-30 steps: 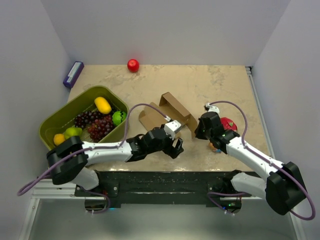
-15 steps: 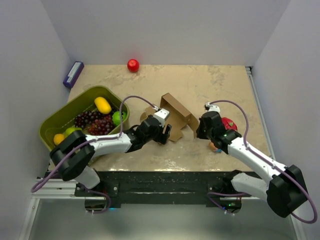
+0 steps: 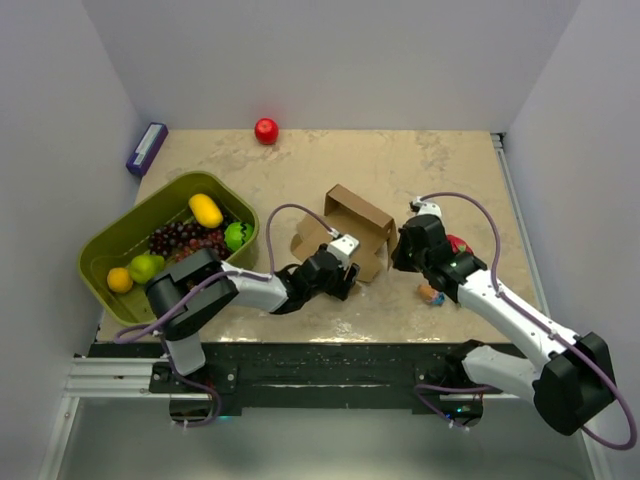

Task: Fold the paper box

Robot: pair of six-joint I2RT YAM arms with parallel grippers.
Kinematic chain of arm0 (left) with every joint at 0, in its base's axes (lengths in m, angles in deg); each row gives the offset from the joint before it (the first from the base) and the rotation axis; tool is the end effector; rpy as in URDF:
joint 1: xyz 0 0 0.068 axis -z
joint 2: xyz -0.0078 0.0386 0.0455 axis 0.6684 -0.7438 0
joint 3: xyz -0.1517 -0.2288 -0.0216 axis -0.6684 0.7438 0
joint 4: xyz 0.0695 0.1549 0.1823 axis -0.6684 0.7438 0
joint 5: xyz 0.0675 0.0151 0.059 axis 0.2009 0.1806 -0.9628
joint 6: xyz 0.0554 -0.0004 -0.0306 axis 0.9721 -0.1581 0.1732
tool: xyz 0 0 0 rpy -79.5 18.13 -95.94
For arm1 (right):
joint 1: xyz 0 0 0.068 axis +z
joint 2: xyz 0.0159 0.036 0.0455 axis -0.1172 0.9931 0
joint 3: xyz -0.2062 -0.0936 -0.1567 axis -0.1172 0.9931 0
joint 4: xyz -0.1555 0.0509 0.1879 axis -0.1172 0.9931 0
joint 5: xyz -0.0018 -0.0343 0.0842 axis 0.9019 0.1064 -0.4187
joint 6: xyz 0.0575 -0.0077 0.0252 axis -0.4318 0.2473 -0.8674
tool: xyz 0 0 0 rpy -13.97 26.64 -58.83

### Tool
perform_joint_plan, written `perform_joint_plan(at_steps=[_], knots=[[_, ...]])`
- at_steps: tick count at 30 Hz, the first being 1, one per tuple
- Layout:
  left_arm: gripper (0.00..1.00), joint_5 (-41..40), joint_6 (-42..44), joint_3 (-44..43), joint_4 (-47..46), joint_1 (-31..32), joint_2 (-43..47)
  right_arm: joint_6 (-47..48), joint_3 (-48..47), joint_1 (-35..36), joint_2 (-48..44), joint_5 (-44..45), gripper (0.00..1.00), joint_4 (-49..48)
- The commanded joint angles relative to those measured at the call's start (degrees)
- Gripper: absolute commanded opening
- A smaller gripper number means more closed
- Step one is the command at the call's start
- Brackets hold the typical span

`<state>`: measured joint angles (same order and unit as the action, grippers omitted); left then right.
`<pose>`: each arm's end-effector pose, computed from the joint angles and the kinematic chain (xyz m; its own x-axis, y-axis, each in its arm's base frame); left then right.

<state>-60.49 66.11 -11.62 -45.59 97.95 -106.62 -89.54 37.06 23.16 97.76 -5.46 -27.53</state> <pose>0.2000 -0.2809 0.1362 -0.5175 0.2348 -0.8228 0.6035 0.7819 -0.1565 0.1975 0.1021 0.2399 -0.6813 0.1918 -0.7064 -0.0052 0.9637 0.2668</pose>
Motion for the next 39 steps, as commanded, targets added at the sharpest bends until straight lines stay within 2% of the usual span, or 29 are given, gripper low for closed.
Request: perform_joint_plan(at_steps=[1,5,15,19,21,24,25,31,34,39], knots=[[0.67,-0.1,-2.8,-0.3,3.4,3.5,-3.5,-1.8,-3.4,0.1,-0.1,-2.9,0.00,-0.5],[0.66,1.3,-4.9,-0.8,3.3,4.9,-4.0,-2.3,-2.5,0.1,1.2,-3.3,0.00,-2.6],[0.67,11.5,-12.4,-0.4,-4.3,6.9,-4.0,-3.2,3.0,0.2,8.1,-1.0,0.00,-9.1],[0.67,12.2,-13.3,-0.6,-5.1,7.2,-3.5,-3.3,4.4,0.1,9.1,-1.1,0.01,-10.5],[0.67,11.7,-13.2,-0.8,-4.2,7.2,-2.8,-3.3,4.5,0.1,8.9,-2.0,0.07,-10.4],[0.68,10.6,-12.9,-0.9,-2.5,7.2,-0.8,-3.4,3.7,0.1,7.0,-2.2,0.24,-9.2],[0.69,10.5,-12.5,-1.1,-2.0,7.2,0.4,-3.4,3.3,0.1,6.3,-2.2,0.34,-8.0],[0.77,6.4,-8.8,-5.4,6.9,7.1,7.4,-3.3,-2.1,0.1,-0.2,-2.4,0.67,-1.4],[0.80,5.4,-7.0,-6.6,10.6,6.8,12.0,-3.4,-3.7,0.1,-4.1,-0.8,0.78,1.0],[0.84,4.0,-4.7,-9.3,20.9,3.3,18.5,-2.9,-7.4,-0.7,-4.2,2.4,0.83,3.2]])
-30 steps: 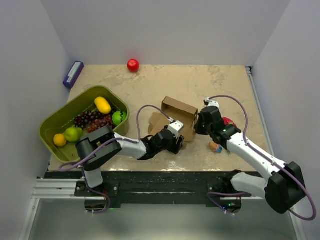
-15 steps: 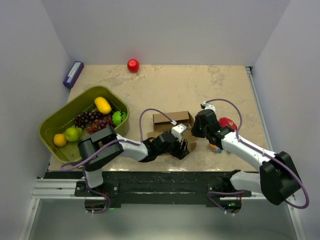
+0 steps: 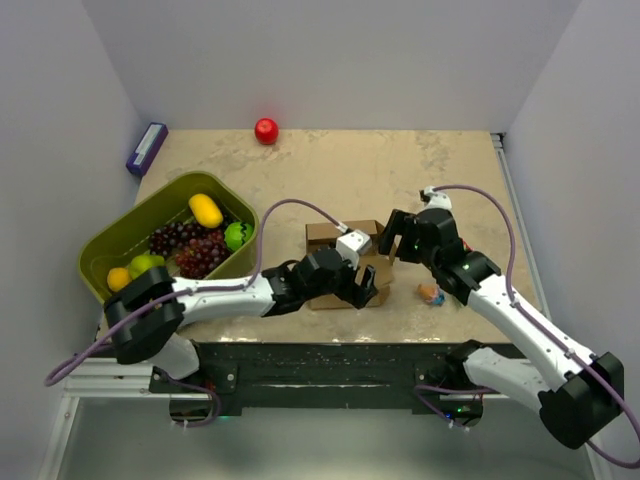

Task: Fold the paper box

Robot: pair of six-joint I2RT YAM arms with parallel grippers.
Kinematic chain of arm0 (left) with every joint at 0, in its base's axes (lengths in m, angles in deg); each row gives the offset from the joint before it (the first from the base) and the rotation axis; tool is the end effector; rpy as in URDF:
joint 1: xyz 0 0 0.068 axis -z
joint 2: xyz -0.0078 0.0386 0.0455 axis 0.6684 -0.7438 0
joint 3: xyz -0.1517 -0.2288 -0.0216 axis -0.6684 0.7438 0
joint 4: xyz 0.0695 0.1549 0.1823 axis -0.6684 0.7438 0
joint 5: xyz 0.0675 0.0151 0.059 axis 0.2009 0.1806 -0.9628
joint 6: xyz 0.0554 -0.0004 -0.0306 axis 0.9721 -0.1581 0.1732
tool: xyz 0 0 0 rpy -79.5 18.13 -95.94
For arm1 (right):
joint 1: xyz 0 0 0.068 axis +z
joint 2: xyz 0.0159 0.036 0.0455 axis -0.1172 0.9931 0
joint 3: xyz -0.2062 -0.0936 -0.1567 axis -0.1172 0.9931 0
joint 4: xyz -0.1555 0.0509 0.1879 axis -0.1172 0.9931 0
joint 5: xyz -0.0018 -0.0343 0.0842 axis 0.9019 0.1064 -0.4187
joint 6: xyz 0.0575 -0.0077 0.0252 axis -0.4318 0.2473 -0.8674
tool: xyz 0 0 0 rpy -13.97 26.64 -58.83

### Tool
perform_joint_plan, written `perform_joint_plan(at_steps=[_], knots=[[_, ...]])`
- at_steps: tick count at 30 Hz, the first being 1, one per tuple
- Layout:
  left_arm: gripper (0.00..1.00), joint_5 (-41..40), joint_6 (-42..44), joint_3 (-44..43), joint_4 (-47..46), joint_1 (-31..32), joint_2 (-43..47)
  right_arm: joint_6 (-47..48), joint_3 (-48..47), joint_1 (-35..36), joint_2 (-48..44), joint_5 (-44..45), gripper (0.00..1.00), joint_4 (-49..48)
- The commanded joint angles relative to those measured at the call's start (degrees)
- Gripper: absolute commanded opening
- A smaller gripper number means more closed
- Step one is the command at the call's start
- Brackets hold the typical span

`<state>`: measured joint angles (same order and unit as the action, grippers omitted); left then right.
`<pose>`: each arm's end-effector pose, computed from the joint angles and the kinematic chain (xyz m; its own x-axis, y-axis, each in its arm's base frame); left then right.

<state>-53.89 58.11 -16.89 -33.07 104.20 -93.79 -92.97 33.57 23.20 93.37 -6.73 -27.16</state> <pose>0.1596 -0.2966 0.2124 -0.5683 0.1535 -0.8084 0.6769 0.6457 -0.3533 0.1916 0.1001 0.2748 -0.6090 0.2927 -0.7372 -0.0184 0.9240 0.3820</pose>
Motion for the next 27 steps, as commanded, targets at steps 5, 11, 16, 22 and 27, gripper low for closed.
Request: perform_joint_plan(at_steps=[5,11,16,22,27], knots=[[0.86,-0.9,3.4,-7.4,16.5,-14.0,10.8,-0.3,-4.3,-6.9,5.2,2.3,0.80,0.3],[0.87,-1.0,4.2,-10.2,19.1,-23.5,7.9,-0.3,-3.6,-10.6,10.9,1.3,0.79,-5.1],[0.86,0.7,4.2,-11.0,18.2,-27.6,3.7,-1.9,-1.5,-11.4,13.6,2.8,0.79,-7.1],[0.81,3.4,3.0,-10.6,16.8,-29.8,0.2,-3.7,1.4,-12.4,14.9,3.7,0.79,-8.6],[0.76,5.5,2.2,-9.2,14.6,-30.2,-0.5,-4.0,2.4,-13.0,16.1,3.2,0.78,-9.7]])
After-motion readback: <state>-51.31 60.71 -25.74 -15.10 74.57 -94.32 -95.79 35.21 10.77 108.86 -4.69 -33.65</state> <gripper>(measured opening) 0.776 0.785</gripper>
